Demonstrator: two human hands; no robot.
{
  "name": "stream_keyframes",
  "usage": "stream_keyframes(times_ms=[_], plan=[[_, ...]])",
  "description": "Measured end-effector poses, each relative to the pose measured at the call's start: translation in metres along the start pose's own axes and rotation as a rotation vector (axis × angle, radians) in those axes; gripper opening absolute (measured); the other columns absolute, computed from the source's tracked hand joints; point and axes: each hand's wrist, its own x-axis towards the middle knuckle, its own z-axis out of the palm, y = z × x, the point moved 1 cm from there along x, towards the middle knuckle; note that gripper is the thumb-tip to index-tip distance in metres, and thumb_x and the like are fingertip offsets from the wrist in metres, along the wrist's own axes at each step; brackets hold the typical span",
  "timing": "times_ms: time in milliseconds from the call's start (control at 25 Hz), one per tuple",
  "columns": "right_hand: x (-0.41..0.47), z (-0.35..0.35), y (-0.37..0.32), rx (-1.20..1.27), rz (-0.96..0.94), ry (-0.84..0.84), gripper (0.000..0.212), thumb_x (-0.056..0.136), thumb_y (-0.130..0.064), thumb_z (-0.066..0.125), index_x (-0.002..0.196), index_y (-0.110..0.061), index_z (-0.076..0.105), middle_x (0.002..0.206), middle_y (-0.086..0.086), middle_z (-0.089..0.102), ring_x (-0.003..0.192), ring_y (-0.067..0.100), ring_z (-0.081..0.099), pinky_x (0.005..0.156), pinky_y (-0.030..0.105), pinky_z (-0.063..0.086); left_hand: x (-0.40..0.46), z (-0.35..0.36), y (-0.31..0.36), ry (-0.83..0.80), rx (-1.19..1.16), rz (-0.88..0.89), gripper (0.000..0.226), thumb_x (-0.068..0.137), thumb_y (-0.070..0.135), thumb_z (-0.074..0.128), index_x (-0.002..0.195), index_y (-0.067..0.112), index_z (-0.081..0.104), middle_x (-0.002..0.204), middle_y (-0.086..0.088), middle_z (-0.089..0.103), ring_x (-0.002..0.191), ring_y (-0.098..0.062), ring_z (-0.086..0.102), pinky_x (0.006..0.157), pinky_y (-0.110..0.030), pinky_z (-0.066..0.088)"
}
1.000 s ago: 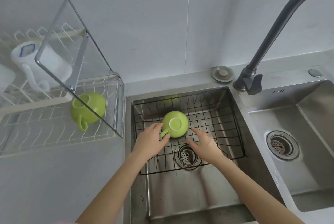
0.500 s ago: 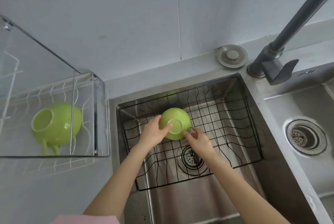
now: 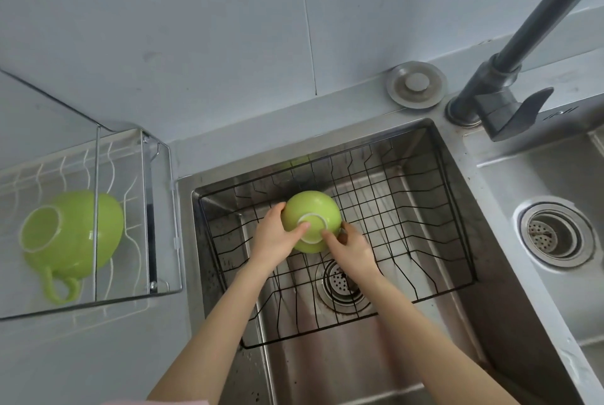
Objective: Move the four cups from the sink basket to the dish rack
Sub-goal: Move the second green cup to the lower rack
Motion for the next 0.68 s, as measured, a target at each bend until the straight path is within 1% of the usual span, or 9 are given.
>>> stream_keyframes(times_ms=[80,240,280,400,440,520,560,680], plan=[[-0.009,-0.004,0.001,-0.004,0.005,-0.008,0.042,0.09,-0.034,0.05,0.125,-0.012,0.049,0.119,0.012,0.062,0.117,0.03,0.053,0.087,0.028,0.038,-0.008,-0.001,0.001,0.004,-0.05,-0.013,0.065,0.078,0.029,0.067,0.134,0.01,0.038,0.138,-0.01,0.048,0.124,-0.026,0.046,0.1,-0.034,0.038],[-0.033,-0.015,-0.002,-0.033,-0.053,0.0,0.041,0.091,-0.032,0.049,0.126,-0.011,0.049,0.118,0.012,0.062,0.115,0.03,0.053,0.091,0.03,0.04,-0.034,-0.004,0.0,0.006,-0.132,-0.024,0.064,0.075,0.03,0.069,0.13,0.012,0.042,0.132,-0.013,0.05,0.118,-0.026,0.05,0.098,-0.036,0.043],[-0.04,-0.017,-0.003,-0.04,-0.068,-0.002,0.043,0.091,-0.031,0.049,0.128,-0.011,0.047,0.119,0.013,0.061,0.115,0.03,0.052,0.092,0.031,0.04,-0.042,-0.005,0.0,0.003,-0.159,-0.028,0.064,0.075,0.03,0.069,0.131,0.012,0.041,0.131,-0.014,0.049,0.118,-0.026,0.05,0.098,-0.036,0.043],[-0.061,-0.022,-0.003,-0.066,-0.112,-0.007,0.052,0.089,-0.033,0.052,0.135,-0.012,0.04,0.124,0.014,0.058,0.119,0.029,0.05,0.098,0.034,0.04,-0.071,-0.01,-0.003,-0.005,-0.265,-0.037,0.067,0.077,0.03,0.068,0.135,0.012,0.037,0.133,-0.012,0.049,0.118,-0.024,0.049,0.092,-0.03,0.042],[-0.068,-0.023,-0.003,-0.071,-0.126,-0.009,0.055,0.088,-0.035,0.053,0.136,-0.013,0.038,0.125,0.014,0.056,0.119,0.029,0.05,0.098,0.033,0.039,-0.082,-0.011,-0.005,-0.005,-0.293,-0.037,0.069,0.078,0.031,0.067,0.136,0.013,0.035,0.134,-0.011,0.048,0.119,-0.023,0.049,0.094,-0.03,0.042],[-0.083,-0.025,-0.003,-0.073,-0.158,-0.01,0.057,0.086,-0.036,0.055,0.137,-0.015,0.038,0.125,0.014,0.054,0.117,0.027,0.051,0.095,0.031,0.04,-0.101,-0.014,-0.01,0.0,-0.344,-0.043,0.072,0.078,0.034,0.067,0.138,0.018,0.032,0.135,-0.009,0.047,0.121,-0.023,0.048,0.101,-0.036,0.043],[-0.092,-0.026,-0.003,-0.07,-0.181,-0.006,0.057,0.086,-0.037,0.055,0.136,-0.016,0.039,0.125,0.014,0.054,0.115,0.026,0.051,0.093,0.029,0.04,-0.112,-0.016,-0.013,0.006,-0.374,-0.039,0.073,0.077,0.035,0.067,0.138,0.02,0.031,0.134,-0.009,0.048,0.12,-0.023,0.048,0.103,-0.04,0.043],[-0.119,-0.029,-0.003,-0.066,-0.242,0.017,0.055,0.085,-0.038,0.056,0.134,-0.019,0.041,0.125,0.012,0.053,0.115,0.024,0.051,0.095,0.03,0.04,-0.143,-0.02,-0.022,0.006,-0.466,-0.014,0.071,0.074,0.039,0.069,0.136,0.025,0.036,0.121,-0.007,0.054,0.113,-0.022,0.054,0.098,-0.045,0.048]])
